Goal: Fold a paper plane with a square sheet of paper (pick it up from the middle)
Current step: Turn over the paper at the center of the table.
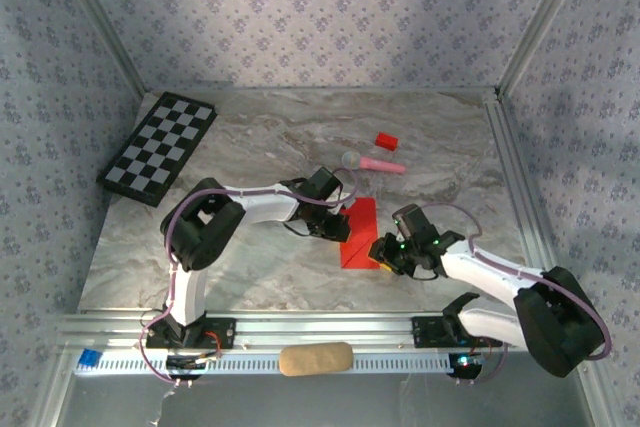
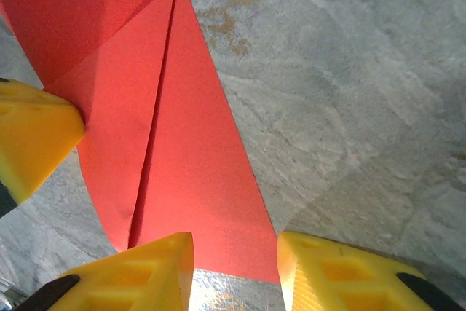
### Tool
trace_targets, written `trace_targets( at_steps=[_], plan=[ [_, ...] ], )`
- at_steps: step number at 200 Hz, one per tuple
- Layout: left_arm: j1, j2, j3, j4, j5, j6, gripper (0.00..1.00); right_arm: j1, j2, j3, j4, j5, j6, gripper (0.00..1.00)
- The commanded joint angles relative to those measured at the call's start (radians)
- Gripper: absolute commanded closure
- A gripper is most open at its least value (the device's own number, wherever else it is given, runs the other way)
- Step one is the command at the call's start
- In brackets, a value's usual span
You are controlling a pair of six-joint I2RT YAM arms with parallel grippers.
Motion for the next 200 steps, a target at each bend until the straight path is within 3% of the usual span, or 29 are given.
trace_targets(
  at_steps=[1,41,107,200],
  plan=[
    [-0.006,0.004,-0.019,-0.002,-0.02,-0.003,0.92,0.016,0.033,0.023,0.102,-0.027,-0.001,0.64],
    [-0.005,0.003,-0.021,0.003,-0.019,-0.008,0.92,0.018,0.047,0.052,0.127,-0.036,-0.021,0.66],
    [-0.006,-0.002,-0.024,0.004,-0.022,-0.008,0.93,-0.02,0.082,0.09,0.18,-0.063,-0.059,0.56],
    [-0.004,-0.011,-0.022,-0.002,-0.032,-0.011,0.93,-0.091,0.164,0.1,0.191,-0.084,-0.068,0.55]
  ],
)
